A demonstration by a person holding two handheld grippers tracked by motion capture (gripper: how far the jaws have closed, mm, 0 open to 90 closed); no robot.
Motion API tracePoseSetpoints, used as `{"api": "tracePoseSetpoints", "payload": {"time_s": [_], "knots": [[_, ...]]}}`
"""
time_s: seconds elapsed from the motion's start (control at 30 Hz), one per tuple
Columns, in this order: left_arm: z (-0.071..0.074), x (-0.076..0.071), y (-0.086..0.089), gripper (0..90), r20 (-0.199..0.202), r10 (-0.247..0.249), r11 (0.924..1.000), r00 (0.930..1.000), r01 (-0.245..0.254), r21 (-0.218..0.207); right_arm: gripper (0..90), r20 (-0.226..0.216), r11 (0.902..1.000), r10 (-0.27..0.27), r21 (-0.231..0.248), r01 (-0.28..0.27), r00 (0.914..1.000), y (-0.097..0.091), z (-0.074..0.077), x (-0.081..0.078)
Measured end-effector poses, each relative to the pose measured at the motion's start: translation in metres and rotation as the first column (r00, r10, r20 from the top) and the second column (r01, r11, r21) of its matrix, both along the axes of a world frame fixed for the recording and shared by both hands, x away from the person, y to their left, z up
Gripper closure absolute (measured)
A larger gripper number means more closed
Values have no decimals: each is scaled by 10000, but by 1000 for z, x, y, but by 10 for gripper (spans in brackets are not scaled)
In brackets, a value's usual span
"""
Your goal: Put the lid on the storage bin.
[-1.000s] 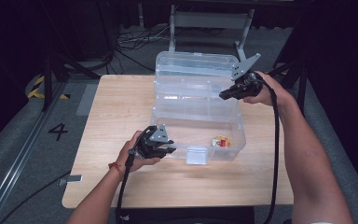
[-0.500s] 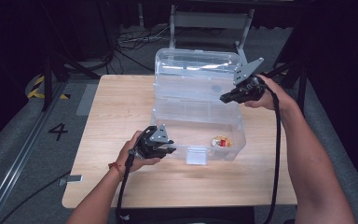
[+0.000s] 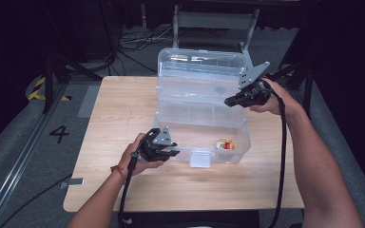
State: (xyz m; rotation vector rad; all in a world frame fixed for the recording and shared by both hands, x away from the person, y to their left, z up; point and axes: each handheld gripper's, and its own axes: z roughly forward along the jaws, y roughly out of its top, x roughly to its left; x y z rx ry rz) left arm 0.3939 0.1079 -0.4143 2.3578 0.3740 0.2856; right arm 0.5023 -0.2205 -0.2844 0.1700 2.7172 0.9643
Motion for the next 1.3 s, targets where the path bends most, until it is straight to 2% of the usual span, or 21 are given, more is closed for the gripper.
{"api": "tracePoseSetpoints", "payload": {"time_s": [0.73,1.17,1.3], "knots": [[0,0,0,696,26,-6,10000,10000,6,22,886,263,10000,28,-49,-27,9996,1,-2,-15],[0,0,-1,692,19,18,10000,10000,-18,29,885,373,9995,193,-246,-183,9991,2,-4,-27],[0,-1,-1,689,81,63,10000,9999,-64,35,878,547,9990,246,-374,-225,9982,4,-5,-33]]}}
